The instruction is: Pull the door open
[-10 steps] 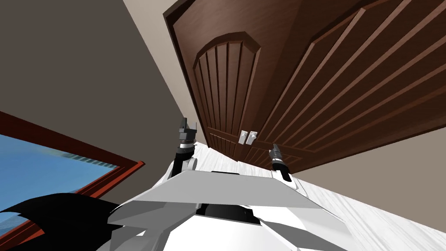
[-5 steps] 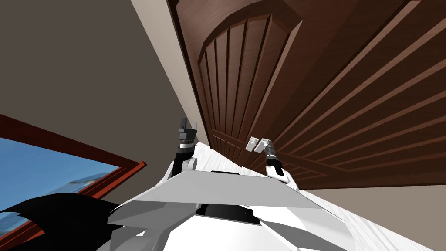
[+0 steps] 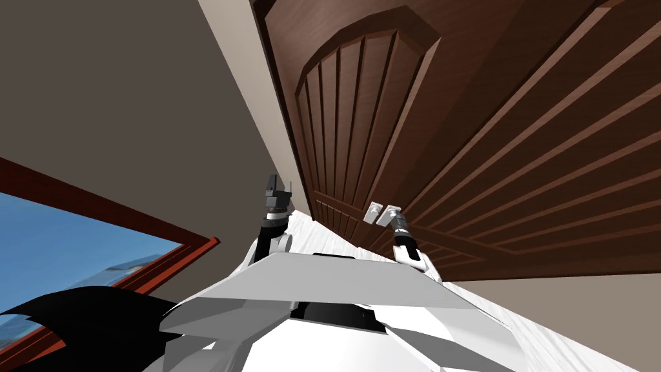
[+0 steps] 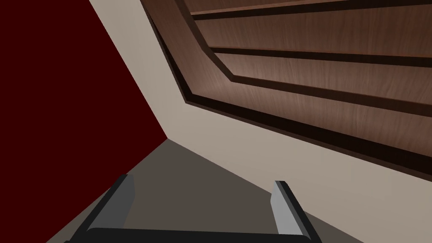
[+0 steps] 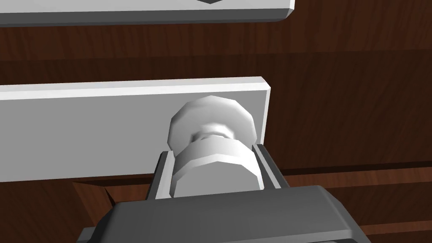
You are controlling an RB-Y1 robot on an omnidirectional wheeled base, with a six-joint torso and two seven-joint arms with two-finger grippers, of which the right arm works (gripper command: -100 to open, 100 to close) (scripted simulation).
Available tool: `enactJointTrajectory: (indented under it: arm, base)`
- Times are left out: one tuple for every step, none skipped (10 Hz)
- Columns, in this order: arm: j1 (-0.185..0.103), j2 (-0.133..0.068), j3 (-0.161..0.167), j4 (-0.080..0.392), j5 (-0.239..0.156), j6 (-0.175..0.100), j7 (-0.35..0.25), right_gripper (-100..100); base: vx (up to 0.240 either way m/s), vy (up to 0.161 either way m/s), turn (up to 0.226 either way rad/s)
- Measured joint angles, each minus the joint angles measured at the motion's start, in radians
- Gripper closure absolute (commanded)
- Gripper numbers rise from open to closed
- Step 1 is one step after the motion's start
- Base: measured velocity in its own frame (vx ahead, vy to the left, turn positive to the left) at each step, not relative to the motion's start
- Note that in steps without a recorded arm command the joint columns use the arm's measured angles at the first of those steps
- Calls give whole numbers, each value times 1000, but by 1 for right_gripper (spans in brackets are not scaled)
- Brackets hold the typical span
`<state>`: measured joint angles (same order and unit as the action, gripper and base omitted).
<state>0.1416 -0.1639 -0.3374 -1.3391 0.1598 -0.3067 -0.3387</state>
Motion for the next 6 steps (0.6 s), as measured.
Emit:
enactJointTrajectory:
  arm:
    - [1, 0, 0, 0, 0, 0, 0, 100]
    - [10, -12, -2, -8, -3, 8, -6, 100]
    - [23, -23, -14, -10, -5, 13, -11, 100]
    - [37, -20, -24, -3, -4, 6, -7, -100]
    - [42, -18, -18, -9, -2, 3, -8, -100]
    - [44, -17, -8, -13, -1, -1, -13, -100]
  base:
    - [-112, -83, -71]
    - [-196, -127, -161]
    - [-247, -90, -100]
    - [-229, -6, 39]
    - [-185, 85, 67]
    - [-185, 107, 58]
